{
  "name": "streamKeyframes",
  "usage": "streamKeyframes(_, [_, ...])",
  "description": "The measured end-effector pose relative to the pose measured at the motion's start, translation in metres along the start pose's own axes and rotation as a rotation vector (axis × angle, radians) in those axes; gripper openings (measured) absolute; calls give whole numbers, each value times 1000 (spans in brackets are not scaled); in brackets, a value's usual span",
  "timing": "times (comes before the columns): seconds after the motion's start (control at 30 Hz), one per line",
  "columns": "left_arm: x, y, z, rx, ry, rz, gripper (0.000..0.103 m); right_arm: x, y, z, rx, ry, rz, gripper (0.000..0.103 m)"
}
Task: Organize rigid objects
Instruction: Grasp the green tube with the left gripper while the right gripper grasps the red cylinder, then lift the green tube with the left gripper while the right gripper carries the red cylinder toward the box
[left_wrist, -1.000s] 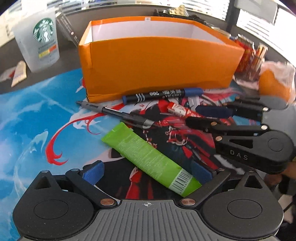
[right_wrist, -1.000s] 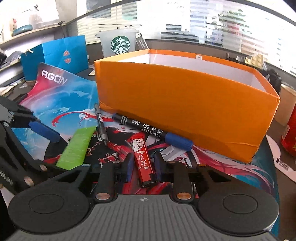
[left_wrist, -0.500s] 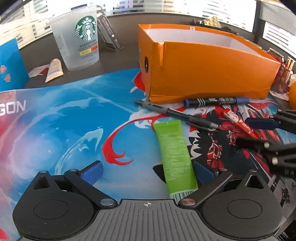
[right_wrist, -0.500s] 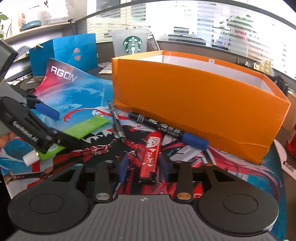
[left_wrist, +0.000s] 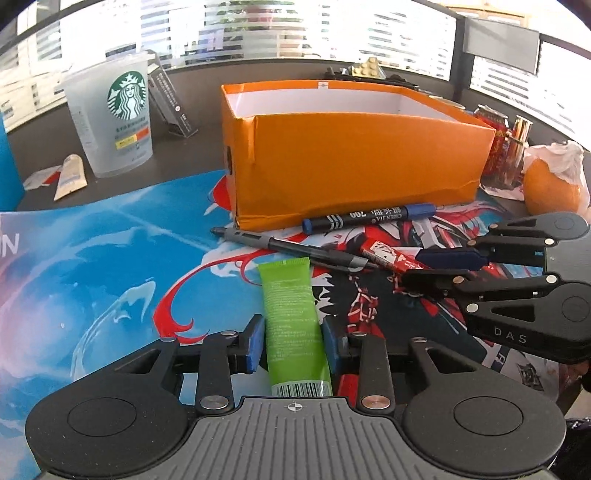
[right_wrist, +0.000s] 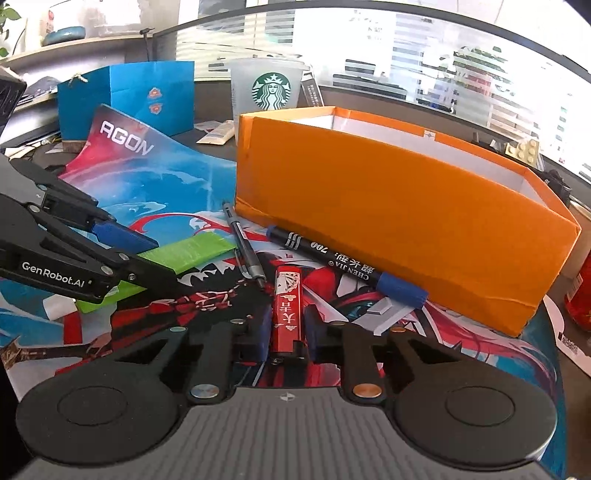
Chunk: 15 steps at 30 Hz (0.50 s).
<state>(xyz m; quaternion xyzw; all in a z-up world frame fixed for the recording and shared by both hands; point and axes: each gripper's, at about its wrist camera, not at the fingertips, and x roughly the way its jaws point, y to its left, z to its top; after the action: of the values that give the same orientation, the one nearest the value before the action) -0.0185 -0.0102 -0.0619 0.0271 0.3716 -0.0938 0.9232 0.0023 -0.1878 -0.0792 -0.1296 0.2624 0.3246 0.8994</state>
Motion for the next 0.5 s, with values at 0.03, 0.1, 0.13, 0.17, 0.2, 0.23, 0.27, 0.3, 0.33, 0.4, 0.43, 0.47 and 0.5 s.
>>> streamKeyframes(0.03, [0,1,-1,-5,-1,-2,31,0,0,0,2,-1,-5,17])
streamKeyframes(0.1, [-3,4,-1,-28,-1,-10,31,-1,3,0,-5,-4,-22,17])
streamKeyframes(0.13, [-5,7,0,-40,-7,-16,31,-2,5,-1,-11,-6,-32,17])
streamKeyframes(0.17, [-8,8,1,-46,-16,-18,31,-2,6,-1,-20,-4,-40,17])
streamKeyframes(0.2, [-12,9,2,-50,-28,-16,31,-3,7,-1,-22,-5,-40,17])
streamKeyframes(0.23, [-16,10,4,-50,-41,-17,31,-5,6,-1,-18,-10,-40,17])
streamKeyframes(0.27, [-21,11,7,-50,-56,-18,31,-8,6,0,-15,-16,-42,17])
streamKeyframes(0.3, [-25,12,9,-48,-69,-20,31,-10,6,1,-14,-22,-44,17])
streamKeyframes(0.33, [-28,12,11,-48,-81,-22,31,-12,6,2,-12,-29,-48,17])
streamKeyframes(0.4, [-35,13,15,-50,-102,-25,31,-17,5,4,-5,-45,-54,17])
streamKeyframes(0.43, [-37,14,17,-50,-110,-29,31,-19,4,5,-1,-56,-57,17])
streamKeyframes(0.47, [-39,14,18,-53,-119,-32,31,-22,4,6,4,-66,-60,17])
streamKeyframes(0.5, [-41,15,19,-56,-127,-36,31,-24,4,7,6,-71,-60,17])
